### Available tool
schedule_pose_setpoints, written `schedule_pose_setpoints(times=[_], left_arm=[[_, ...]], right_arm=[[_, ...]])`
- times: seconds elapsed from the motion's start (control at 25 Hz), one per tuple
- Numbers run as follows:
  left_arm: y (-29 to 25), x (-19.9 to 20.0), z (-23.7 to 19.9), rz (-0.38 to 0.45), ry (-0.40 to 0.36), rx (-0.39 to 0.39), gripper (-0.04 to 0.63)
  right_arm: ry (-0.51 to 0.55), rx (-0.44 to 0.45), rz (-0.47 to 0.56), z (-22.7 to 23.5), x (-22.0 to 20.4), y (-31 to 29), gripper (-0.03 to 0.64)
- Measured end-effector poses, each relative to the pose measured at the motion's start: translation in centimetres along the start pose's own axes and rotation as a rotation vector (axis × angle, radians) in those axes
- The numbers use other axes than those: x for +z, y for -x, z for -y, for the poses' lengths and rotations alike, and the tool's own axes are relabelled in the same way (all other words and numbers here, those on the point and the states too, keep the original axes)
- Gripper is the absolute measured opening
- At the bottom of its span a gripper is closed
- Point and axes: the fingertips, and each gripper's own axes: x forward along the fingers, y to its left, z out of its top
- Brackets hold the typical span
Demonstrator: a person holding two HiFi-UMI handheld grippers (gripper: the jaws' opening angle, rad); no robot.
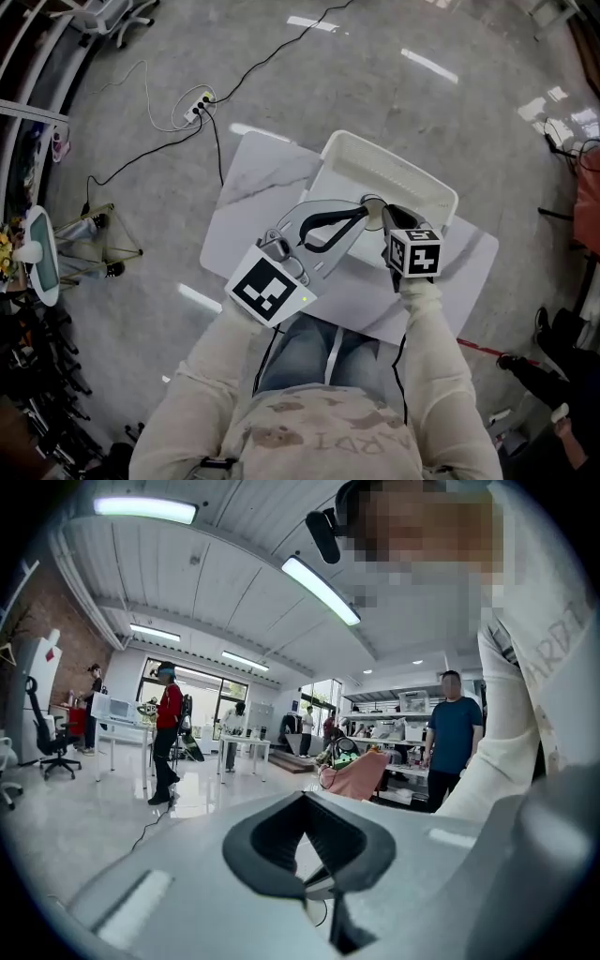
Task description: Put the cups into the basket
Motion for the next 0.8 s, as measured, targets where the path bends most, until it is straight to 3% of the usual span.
schedule_pose_setpoints(times=[0.48, 0.8], left_arm=[[-1.9, -5.5, -1.0, -0.054, 0.063, -0.066, 0.000], [-0.7, -8.4, -3.1, -0.073, 0.112, -0.036, 0.000]], right_arm=[[0.066, 0.036, -0.219, 3.1, -5.1, -9.4, 0.054], [0.059, 0.044, -0.258, 3.7, -7.0, -12.8, 0.055]])
